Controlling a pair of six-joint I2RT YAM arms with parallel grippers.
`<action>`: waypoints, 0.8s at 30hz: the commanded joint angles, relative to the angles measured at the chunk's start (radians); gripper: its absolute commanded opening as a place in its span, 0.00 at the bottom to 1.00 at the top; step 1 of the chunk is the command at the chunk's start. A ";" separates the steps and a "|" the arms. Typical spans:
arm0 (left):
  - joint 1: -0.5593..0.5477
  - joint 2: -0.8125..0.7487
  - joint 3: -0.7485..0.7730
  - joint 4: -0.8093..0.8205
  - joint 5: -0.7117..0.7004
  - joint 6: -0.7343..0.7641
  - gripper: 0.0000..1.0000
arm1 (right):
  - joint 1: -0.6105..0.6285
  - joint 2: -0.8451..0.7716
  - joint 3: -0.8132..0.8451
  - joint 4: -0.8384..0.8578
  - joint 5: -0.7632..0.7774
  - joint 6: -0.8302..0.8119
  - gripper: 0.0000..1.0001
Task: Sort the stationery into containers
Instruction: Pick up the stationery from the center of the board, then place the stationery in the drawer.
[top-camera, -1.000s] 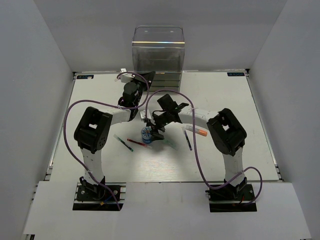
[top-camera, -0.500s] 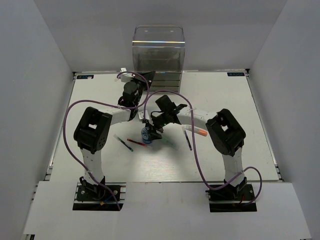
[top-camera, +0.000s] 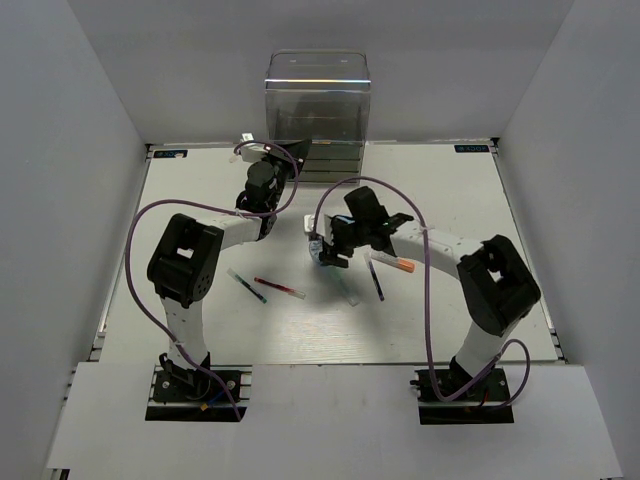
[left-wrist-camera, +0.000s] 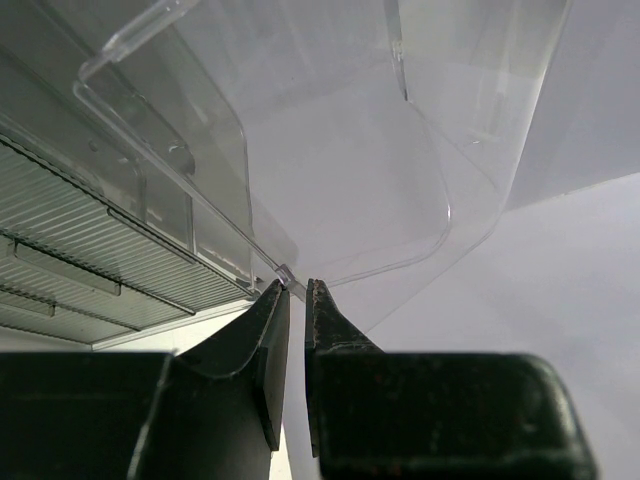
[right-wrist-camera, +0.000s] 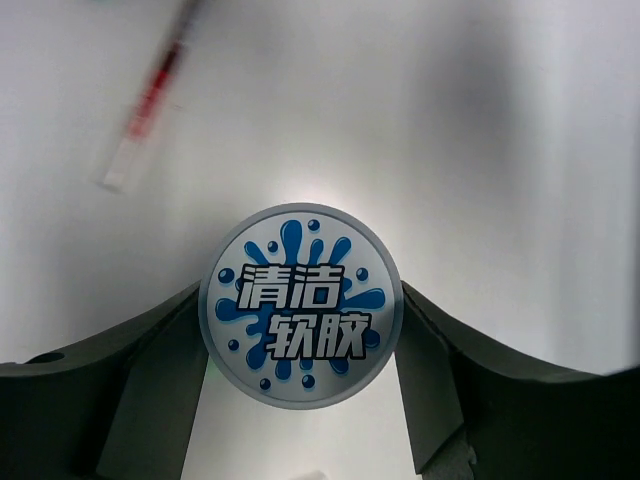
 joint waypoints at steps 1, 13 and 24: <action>0.005 -0.095 0.049 0.078 0.006 0.015 0.00 | -0.051 -0.074 -0.038 0.231 0.131 0.017 0.05; 0.005 -0.095 0.077 0.087 0.006 0.005 0.00 | -0.161 -0.038 -0.090 0.656 0.236 -0.115 0.00; 0.005 -0.104 0.077 0.087 0.006 -0.004 0.00 | -0.177 0.065 -0.077 1.073 0.242 -0.189 0.00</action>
